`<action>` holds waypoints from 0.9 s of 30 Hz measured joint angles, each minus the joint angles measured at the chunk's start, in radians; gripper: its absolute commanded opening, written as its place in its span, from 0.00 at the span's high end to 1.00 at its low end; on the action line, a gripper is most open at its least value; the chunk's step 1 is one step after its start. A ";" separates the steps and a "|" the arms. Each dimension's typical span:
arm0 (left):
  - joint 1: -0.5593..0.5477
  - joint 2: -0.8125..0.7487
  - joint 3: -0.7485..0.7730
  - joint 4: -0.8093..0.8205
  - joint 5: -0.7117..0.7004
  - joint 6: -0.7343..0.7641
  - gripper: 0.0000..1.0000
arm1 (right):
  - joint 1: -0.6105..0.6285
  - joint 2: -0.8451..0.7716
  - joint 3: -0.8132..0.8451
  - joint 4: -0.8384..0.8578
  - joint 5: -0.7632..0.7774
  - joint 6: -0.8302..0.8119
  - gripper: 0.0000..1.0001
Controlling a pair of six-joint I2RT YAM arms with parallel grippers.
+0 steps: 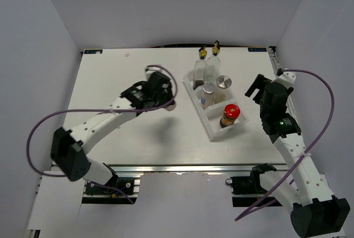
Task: Organize the condiment bottles
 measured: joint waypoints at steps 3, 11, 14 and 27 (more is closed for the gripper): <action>-0.105 0.170 0.157 0.015 -0.011 0.035 1.00 | -0.043 -0.004 -0.008 -0.020 0.000 0.027 0.11; -0.235 0.505 0.469 0.011 0.054 0.126 1.00 | -0.072 -0.005 -0.009 -0.024 -0.040 0.046 0.11; -0.264 0.575 0.552 -0.009 0.077 0.147 1.00 | -0.076 -0.005 -0.009 -0.024 -0.052 0.046 0.11; -0.321 0.678 0.734 -0.061 0.101 0.190 1.00 | -0.084 -0.005 -0.009 -0.024 -0.071 0.046 0.11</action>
